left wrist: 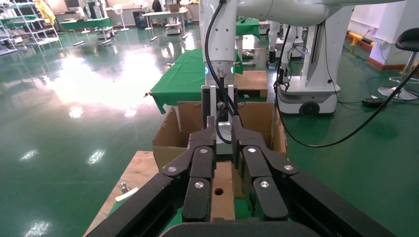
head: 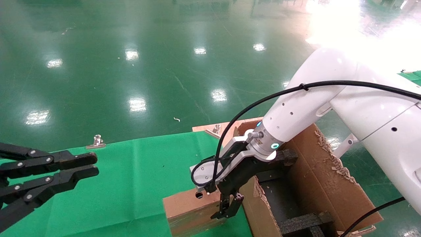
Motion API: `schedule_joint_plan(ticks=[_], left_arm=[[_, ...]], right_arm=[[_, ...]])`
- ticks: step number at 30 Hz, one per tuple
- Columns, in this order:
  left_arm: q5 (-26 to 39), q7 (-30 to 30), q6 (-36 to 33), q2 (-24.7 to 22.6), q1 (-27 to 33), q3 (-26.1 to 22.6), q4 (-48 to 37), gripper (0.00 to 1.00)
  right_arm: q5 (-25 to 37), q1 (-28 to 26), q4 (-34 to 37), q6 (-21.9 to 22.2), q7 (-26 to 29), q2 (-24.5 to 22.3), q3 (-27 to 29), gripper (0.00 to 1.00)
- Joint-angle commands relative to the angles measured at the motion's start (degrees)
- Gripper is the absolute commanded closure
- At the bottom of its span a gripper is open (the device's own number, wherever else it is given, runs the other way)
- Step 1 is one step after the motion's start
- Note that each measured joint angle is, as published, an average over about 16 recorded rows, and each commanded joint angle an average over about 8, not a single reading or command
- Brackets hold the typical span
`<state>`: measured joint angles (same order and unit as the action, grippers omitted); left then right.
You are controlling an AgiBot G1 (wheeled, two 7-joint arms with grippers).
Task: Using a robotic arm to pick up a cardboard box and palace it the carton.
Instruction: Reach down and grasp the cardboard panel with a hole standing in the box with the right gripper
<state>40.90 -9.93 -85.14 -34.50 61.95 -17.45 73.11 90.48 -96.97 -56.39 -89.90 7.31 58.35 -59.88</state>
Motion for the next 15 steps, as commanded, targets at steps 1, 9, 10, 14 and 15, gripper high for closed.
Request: schedule_joint_plan(ticks=[1, 9, 10, 14, 15], left_arm=[[0.0, 0.0, 0.0, 0.0, 0.0, 0.0, 0.0, 0.00], [0.0, 0.0, 0.0, 0.0, 0.0, 0.0, 0.0, 0.00], [0.0, 0.0, 0.0, 0.0, 0.0, 0.0, 0.0, 0.00], [0.0, 0.0, 0.0, 0.0, 0.0, 0.0, 0.0, 0.00], [0.0, 0.0, 0.0, 0.0, 0.0, 0.0, 0.0, 0.00]], right_arm=[[0.0, -0.3, 0.3, 0.1, -0.2, 0.3, -0.8, 0.98], [0.0, -0.6, 0.5, 0.3, -0.1, 0.3, -1.1, 1.00], [0.0, -0.6, 0.5, 0.3, -0.1, 0.3, -1.0, 1.00], [0.0, -0.4, 0.4, 0.2, -0.1, 0.2, -0.9, 1.00], [0.0, -0.4, 0.3, 0.2, -0.1, 0.2, -0.8, 1.00]])
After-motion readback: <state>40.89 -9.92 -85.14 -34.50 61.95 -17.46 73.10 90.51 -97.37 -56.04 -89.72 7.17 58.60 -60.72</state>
